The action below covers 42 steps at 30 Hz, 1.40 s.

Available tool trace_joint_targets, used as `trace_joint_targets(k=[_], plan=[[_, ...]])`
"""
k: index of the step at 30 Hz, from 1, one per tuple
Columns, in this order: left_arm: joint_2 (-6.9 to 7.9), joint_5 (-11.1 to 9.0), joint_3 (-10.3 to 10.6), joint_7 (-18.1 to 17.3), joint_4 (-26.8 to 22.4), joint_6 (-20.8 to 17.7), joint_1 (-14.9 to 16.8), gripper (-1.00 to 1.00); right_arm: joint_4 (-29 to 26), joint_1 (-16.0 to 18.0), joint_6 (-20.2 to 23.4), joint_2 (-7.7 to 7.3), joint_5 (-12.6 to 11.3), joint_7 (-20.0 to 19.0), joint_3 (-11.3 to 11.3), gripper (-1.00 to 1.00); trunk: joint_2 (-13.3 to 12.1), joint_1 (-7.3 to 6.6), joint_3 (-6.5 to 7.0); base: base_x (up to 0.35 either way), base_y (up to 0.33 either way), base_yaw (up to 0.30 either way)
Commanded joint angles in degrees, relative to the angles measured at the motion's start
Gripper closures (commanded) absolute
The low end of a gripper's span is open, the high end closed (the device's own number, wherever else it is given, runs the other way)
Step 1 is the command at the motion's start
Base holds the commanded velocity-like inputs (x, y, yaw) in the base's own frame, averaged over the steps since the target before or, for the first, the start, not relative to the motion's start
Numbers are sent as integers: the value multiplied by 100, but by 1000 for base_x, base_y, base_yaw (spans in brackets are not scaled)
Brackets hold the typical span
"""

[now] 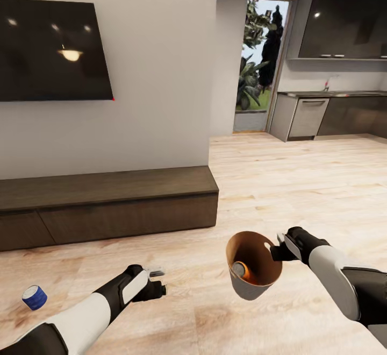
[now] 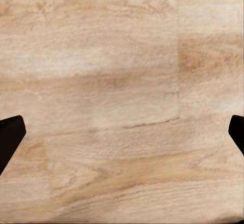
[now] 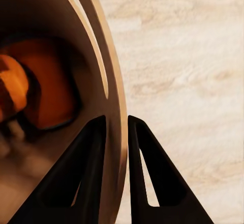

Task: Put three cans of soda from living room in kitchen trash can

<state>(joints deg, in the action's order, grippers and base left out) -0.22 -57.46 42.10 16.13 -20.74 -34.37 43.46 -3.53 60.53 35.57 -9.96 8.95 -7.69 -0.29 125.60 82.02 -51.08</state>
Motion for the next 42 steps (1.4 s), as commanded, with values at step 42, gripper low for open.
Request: trace_joint_targets(k=[42], plan=[[251,56,30,-1625,330,79,-30,-100,-23,-156,-117,415,21,66,-32,100,1,-1,-1,0,0,7]])
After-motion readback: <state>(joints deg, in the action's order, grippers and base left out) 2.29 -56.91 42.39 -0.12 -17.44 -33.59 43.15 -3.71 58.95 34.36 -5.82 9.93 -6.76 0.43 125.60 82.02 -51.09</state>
